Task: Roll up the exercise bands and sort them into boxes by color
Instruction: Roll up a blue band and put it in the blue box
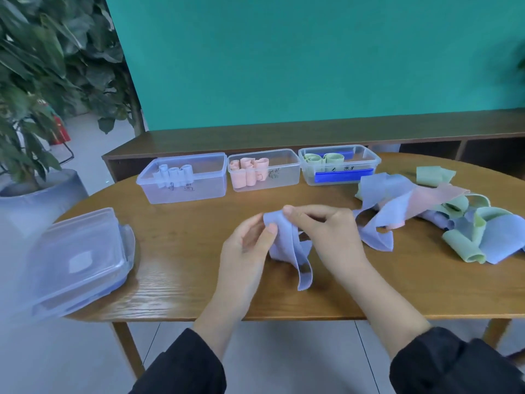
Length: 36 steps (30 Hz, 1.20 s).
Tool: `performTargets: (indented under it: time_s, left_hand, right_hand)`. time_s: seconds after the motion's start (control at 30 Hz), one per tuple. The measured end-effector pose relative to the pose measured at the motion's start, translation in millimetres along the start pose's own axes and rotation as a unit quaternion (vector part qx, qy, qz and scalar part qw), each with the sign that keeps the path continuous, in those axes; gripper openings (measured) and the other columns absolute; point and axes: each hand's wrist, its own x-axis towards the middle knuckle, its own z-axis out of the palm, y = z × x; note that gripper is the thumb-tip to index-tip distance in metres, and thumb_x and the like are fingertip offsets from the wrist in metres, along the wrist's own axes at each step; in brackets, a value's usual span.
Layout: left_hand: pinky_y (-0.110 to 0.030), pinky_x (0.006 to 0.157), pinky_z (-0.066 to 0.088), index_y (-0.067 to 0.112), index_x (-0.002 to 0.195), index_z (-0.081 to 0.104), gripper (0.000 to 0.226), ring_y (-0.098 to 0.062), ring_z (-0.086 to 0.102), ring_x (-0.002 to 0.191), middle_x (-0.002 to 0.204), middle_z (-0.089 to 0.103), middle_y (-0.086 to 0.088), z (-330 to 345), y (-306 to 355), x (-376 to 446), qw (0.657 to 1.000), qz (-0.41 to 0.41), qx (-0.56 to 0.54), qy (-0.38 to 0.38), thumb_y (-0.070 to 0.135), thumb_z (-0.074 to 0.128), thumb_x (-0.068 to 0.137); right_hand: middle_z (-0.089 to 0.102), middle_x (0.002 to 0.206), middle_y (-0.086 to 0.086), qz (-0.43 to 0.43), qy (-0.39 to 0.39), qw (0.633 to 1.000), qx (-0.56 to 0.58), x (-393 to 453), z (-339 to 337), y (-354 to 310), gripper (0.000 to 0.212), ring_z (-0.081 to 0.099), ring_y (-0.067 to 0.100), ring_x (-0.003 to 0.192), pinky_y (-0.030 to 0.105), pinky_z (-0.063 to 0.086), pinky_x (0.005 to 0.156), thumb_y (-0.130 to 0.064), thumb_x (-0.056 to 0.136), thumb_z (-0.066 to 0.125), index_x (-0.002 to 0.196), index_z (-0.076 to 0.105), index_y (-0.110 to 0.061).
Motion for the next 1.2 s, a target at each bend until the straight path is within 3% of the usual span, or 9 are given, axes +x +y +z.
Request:
performTargets:
  time_s: [0.07, 0.2, 0.43, 0.6, 0.7, 0.8, 0.93, 1.07, 1.2]
  left_hand:
    - [-0.047, 0.099, 0.055, 0.029, 0.110, 0.076, 0.017, -0.018, 0.071, 0.108, 0.109, 0.077, 0.003, -8.0, 4.6, 3.7, 1.000, 0.007, -0.005, 0.014, 0.025, 0.073, 0.094]
    - [-0.019, 0.070, 0.055, 0.024, 0.107, 0.076, 0.020, -0.002, 0.071, 0.087, 0.097, 0.078, 0.010, -23.4, 14.3, 6.4, 0.997, 0.025, -0.021, 0.074, 0.015, 0.076, 0.089]
    - [-0.024, 0.062, 0.058, 0.022, 0.102, 0.072, 0.018, -0.011, 0.072, 0.075, 0.084, 0.077, -0.001, -39.2, 21.7, 13.6, 0.984, 0.016, -0.050, 0.170, 0.017, 0.080, 0.086]
    - [-0.021, 0.062, 0.053, 0.016, 0.095, 0.064, 0.022, -0.006, 0.065, 0.069, 0.074, 0.072, 0.005, -40.9, 17.2, 19.9, 0.980, 0.037, -0.025, 0.193, 0.019, 0.082, 0.084]
    - [-0.020, 0.062, 0.053, 0.013, 0.095, 0.060, 0.025, -0.004, 0.062, 0.068, 0.071, 0.067, 0.010, -40.0, 15.6, 22.3, 0.983, 0.038, -0.019, 0.178, 0.017, 0.082, 0.085]
    - [-0.023, 0.072, 0.056, 0.010, 0.103, 0.062, 0.019, -0.009, 0.070, 0.087, 0.091, 0.075, 0.005, -39.0, 15.8, 22.0, 0.992, 0.053, -0.019, 0.117, 0.004, 0.074, 0.090]
    - [-0.028, 0.093, 0.056, 0.017, 0.123, 0.065, 0.029, -0.012, 0.066, 0.116, 0.121, 0.072, 0.003, -39.5, 16.4, 18.5, 0.998, 0.047, -0.021, 0.025, 0.005, 0.065, 0.097]
    - [-0.024, 0.083, 0.056, 0.024, 0.114, 0.073, 0.018, -0.009, 0.070, 0.104, 0.109, 0.075, 0.010, -41.5, 13.1, 14.7, 0.998, -0.004, 0.025, 0.056, 0.019, 0.066, 0.098]
    - [-0.019, 0.071, 0.055, 0.029, 0.099, 0.076, 0.010, -0.003, 0.071, 0.082, 0.087, 0.075, 0.015, -44.5, 15.3, 9.6, 0.995, -0.021, 0.061, 0.075, 0.027, 0.066, 0.098]
  right_hand:
    - [0.078, 0.082, 0.000, 0.021, -0.025, 0.997, 0.065, 3.9, 11.1, -2.8, 0.016, 0.070, 0.012, 0.076, 0.025, 0.057, 0.075, -0.028, 0.089, 0.076, 0.084, 0.081, -0.014]
    - [0.078, 0.085, 0.004, 0.046, -0.029, 0.991, 0.122, 8.0, 23.5, 2.1, 0.014, 0.072, 0.014, 0.078, 0.028, 0.059, 0.074, -0.024, 0.088, 0.076, 0.090, 0.080, -0.012]
    - [0.078, 0.090, 0.000, 0.068, -0.084, 0.993, 0.045, 0.1, 28.4, 14.1, 0.044, 0.073, 0.018, 0.085, 0.035, 0.061, 0.076, -0.050, 0.068, 0.078, 0.099, 0.077, -0.019]
    - [0.075, 0.077, 0.012, 0.091, -0.131, 0.986, 0.041, -2.0, 34.5, 13.3, 0.034, 0.065, 0.028, 0.065, 0.043, 0.057, 0.072, -0.034, 0.072, 0.087, 0.094, 0.075, -0.011]
    - [0.075, 0.079, 0.013, 0.095, -0.121, 0.985, 0.073, -2.5, 35.5, 16.0, 0.027, 0.066, 0.022, 0.064, 0.028, 0.057, 0.065, -0.015, 0.075, 0.087, 0.097, 0.074, -0.007]
    - [0.077, 0.085, 0.009, 0.076, -0.118, 0.986, 0.086, -2.6, 33.9, 19.4, 0.028, 0.070, 0.013, 0.070, 0.017, 0.053, 0.069, -0.007, 0.075, 0.085, 0.101, 0.074, -0.010]
    - [0.076, 0.094, 0.013, 0.070, -0.110, 0.981, 0.144, -2.4, 33.1, 20.6, 0.036, 0.073, 0.021, 0.081, 0.030, 0.058, 0.083, -0.002, 0.078, 0.081, 0.111, 0.071, -0.012]
    - [0.075, 0.102, 0.016, 0.100, -0.139, 0.967, 0.192, -2.2, 33.4, 24.0, 0.047, 0.072, 0.036, 0.097, 0.046, 0.057, 0.090, -0.005, 0.073, 0.082, 0.118, 0.068, -0.010]
    - [0.075, 0.098, 0.012, 0.098, -0.166, 0.960, 0.204, -5.6, 33.6, 23.4, 0.053, 0.070, 0.027, 0.088, 0.034, 0.057, 0.077, -0.008, 0.066, 0.082, 0.116, 0.066, -0.010]
